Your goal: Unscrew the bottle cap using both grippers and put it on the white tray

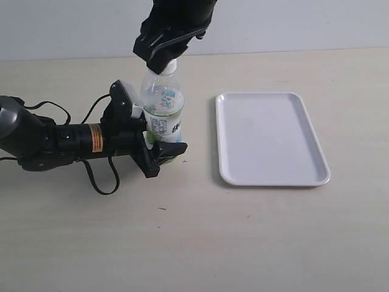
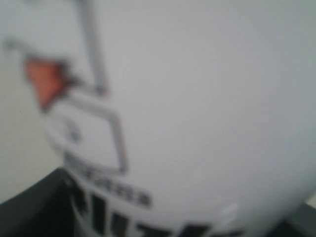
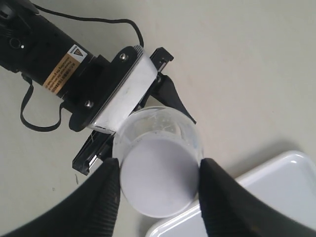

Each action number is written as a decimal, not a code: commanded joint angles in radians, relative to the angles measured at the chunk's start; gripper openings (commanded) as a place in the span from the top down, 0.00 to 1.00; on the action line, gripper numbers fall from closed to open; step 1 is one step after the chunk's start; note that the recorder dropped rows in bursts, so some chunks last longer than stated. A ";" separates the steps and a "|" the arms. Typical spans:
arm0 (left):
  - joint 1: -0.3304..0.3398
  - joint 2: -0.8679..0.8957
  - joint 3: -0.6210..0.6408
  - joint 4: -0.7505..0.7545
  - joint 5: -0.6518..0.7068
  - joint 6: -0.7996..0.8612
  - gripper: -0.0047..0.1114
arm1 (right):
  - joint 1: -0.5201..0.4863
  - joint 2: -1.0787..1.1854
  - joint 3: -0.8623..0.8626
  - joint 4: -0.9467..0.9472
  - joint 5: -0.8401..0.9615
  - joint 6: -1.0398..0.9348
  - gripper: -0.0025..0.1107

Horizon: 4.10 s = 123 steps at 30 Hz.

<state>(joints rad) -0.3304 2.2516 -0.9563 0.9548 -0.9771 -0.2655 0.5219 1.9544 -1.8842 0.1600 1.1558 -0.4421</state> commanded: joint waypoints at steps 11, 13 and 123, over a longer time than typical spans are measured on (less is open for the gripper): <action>-0.001 -0.008 0.002 0.000 0.004 0.000 0.96 | 0.002 0.000 -0.008 -0.006 0.001 -0.127 0.60; -0.001 -0.008 0.002 0.000 0.004 0.000 0.96 | 0.002 0.000 -0.008 -0.006 0.001 -0.143 0.65; -0.001 -0.023 0.000 0.006 0.030 0.052 0.96 | 0.002 0.016 -0.008 -0.032 -0.012 0.314 0.54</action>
<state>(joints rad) -0.3304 2.2378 -0.9563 0.9633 -0.9578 -0.2217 0.5219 1.9736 -1.8923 0.1336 1.1566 -0.1260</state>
